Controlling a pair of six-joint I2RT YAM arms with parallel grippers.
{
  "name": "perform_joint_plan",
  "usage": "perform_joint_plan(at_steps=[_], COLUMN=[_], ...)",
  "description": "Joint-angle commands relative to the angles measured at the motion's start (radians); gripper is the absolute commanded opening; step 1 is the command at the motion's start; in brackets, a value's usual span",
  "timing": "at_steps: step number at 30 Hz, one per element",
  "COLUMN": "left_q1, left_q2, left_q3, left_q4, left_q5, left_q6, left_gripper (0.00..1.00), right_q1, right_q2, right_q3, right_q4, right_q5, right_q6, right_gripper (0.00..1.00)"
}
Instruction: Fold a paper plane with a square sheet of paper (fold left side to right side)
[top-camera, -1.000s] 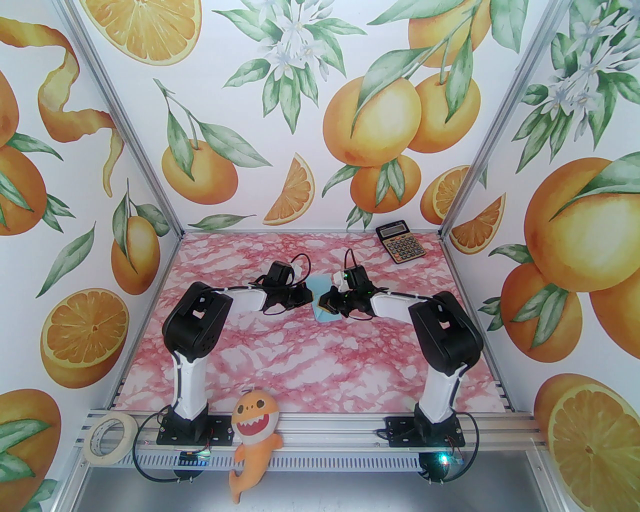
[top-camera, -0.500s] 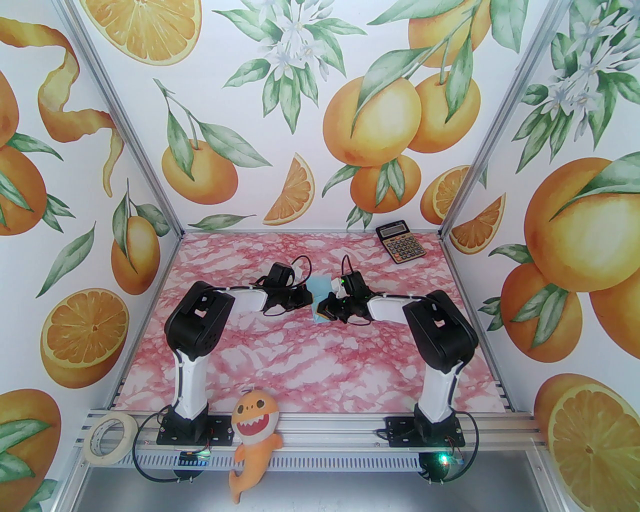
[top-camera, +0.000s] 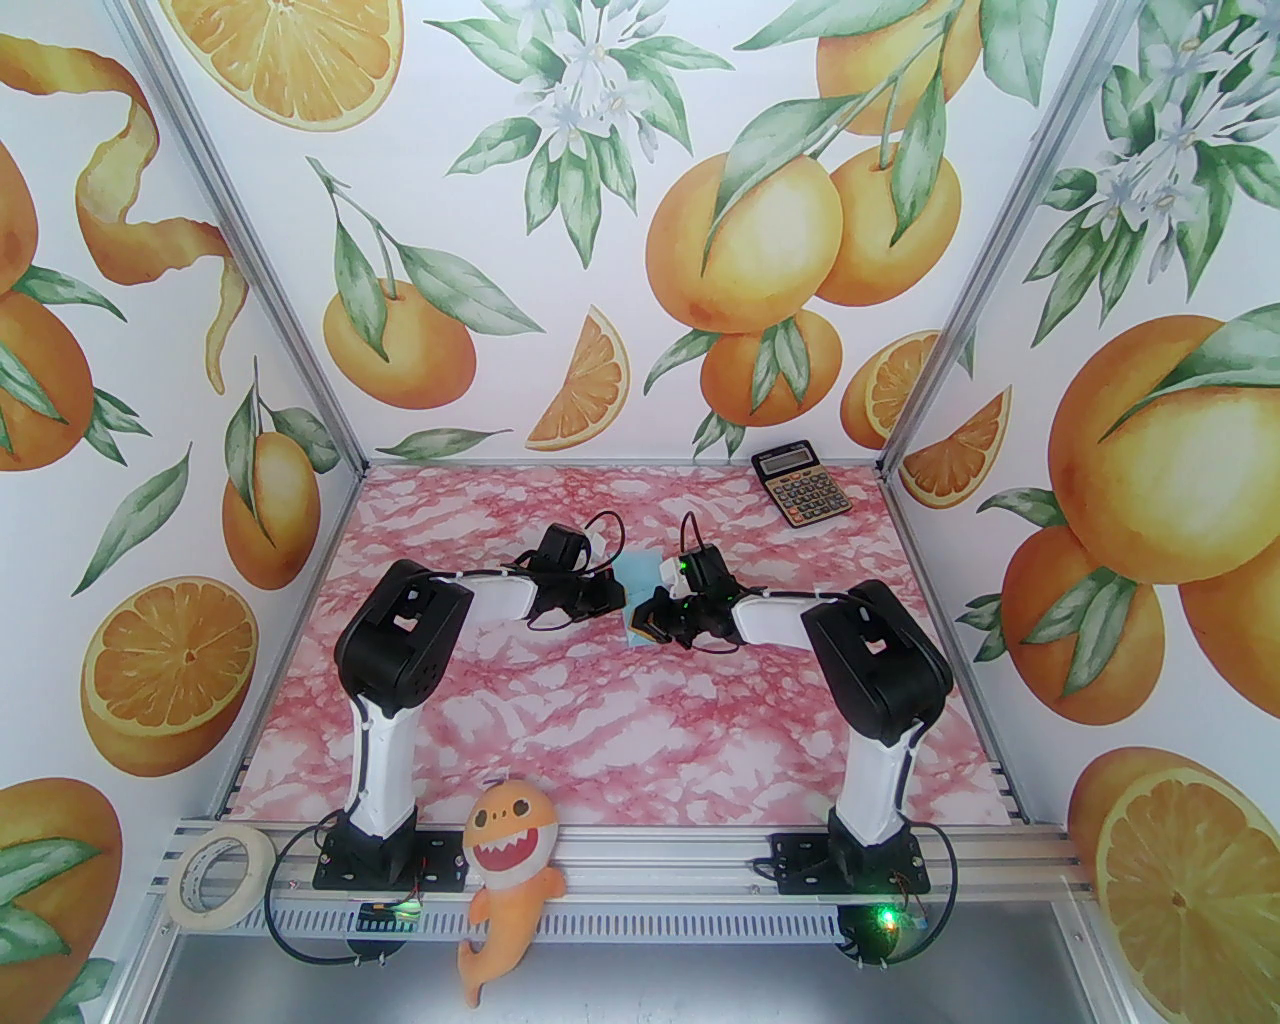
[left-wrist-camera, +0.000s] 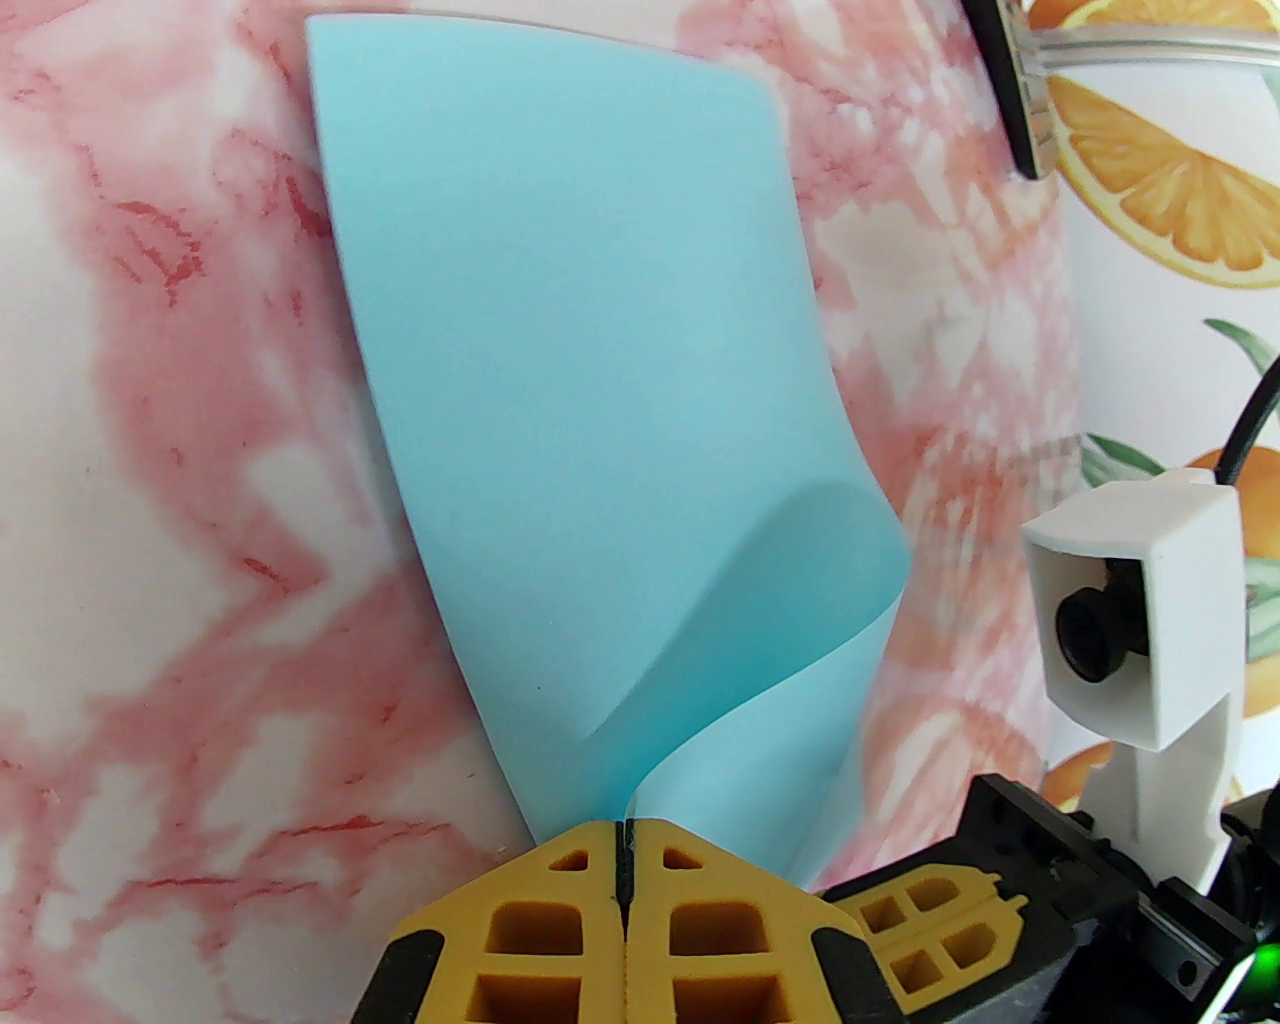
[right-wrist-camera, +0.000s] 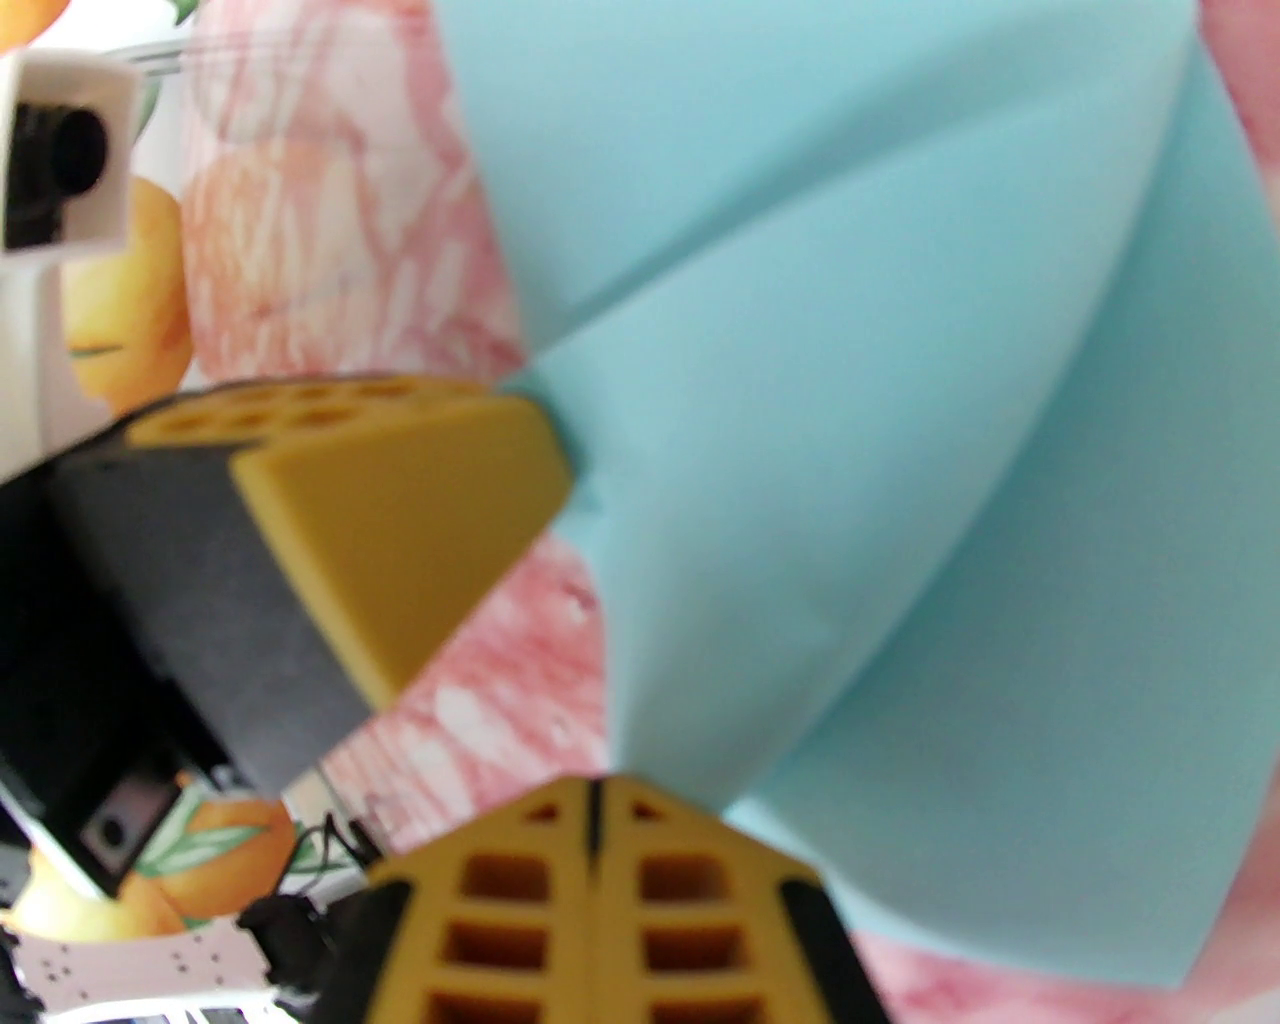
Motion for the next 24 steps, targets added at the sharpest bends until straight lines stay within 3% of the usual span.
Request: perform_joint_plan(at_steps=[1,24], left_q1=[0.01,0.008], left_q2=[0.016,0.029], left_q3=[0.037,0.035], left_q4=[-0.004,-0.001], left_q5=[0.009,0.017], left_q6=[0.017,0.014], left_gripper=[0.0,0.0], right_q1=[0.007,0.01], right_q2=[0.028,0.038], right_q3=[-0.012,-0.02], right_q4=[0.025,0.015], right_q5=[-0.013,-0.01], right_q6=[0.007,-0.002], right_gripper=[0.0,0.01])
